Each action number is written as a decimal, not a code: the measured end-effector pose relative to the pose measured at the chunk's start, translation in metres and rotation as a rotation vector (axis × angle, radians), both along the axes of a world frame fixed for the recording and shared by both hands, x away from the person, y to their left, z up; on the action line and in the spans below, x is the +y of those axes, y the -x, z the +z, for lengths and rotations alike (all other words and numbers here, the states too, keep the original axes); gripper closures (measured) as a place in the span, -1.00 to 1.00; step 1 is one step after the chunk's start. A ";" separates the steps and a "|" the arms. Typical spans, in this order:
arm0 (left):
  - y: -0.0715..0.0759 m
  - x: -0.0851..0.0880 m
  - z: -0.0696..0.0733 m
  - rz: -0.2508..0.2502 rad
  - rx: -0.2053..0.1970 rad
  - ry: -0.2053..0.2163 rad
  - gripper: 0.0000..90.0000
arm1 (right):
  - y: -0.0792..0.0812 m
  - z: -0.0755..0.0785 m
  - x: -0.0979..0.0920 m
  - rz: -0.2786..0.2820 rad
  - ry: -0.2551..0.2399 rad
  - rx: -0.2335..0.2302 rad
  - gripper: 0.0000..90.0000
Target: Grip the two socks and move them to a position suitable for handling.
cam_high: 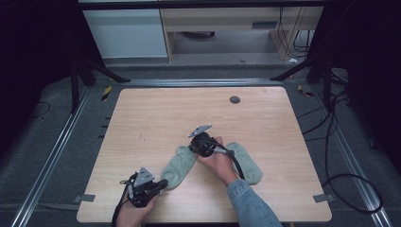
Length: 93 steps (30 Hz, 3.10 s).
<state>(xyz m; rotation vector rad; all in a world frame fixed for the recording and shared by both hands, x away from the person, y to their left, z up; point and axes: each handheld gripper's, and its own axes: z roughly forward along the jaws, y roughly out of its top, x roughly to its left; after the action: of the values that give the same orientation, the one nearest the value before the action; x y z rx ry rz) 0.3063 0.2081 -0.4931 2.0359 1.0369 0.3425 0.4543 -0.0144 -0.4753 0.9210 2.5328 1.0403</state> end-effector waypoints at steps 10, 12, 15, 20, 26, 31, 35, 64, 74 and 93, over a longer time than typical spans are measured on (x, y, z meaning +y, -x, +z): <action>-0.001 -0.045 0.007 -0.048 -0.016 0.053 0.98 | 0.010 0.015 -0.036 -0.006 0.026 -0.018 1.00; 0.000 -0.057 0.008 -0.065 -0.020 0.051 0.98 | 0.012 0.018 -0.044 -0.010 0.033 -0.018 1.00; 0.003 -0.072 0.010 -0.084 -0.017 0.054 0.98 | 0.011 0.019 -0.056 -0.022 0.033 -0.011 1.00; 0.008 -0.092 0.008 -0.079 -0.014 0.046 0.98 | 0.008 0.017 -0.065 -0.021 0.037 -0.007 1.00; 0.011 -0.104 0.003 -0.056 0.014 0.059 0.98 | 0.003 0.011 -0.065 -0.013 0.049 -0.002 1.00; 0.009 -0.112 0.002 -0.046 0.010 0.057 0.98 | 0.000 0.006 -0.065 -0.016 0.057 0.002 1.00; 0.006 -0.119 -0.002 -0.048 0.002 0.032 0.98 | -0.004 0.002 -0.065 -0.025 0.055 0.008 1.00; 0.011 -0.121 0.001 -0.027 -0.012 0.086 -0.13 | 0.000 0.015 -0.071 -0.112 0.014 -0.055 -0.01; -0.019 -0.108 0.024 -0.025 -0.035 0.092 -0.59 | 0.018 0.035 -0.091 -0.137 -0.042 -0.085 -0.31; -0.095 -0.130 0.056 -0.141 -0.088 -0.036 -0.21 | 0.087 0.024 -0.163 -0.172 -0.079 -0.124 0.55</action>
<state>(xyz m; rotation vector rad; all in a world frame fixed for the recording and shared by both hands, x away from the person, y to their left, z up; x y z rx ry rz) 0.4013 0.0780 -0.4374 2.0935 0.8345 0.3763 0.3677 -0.1771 -0.4516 1.0409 2.2826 1.1143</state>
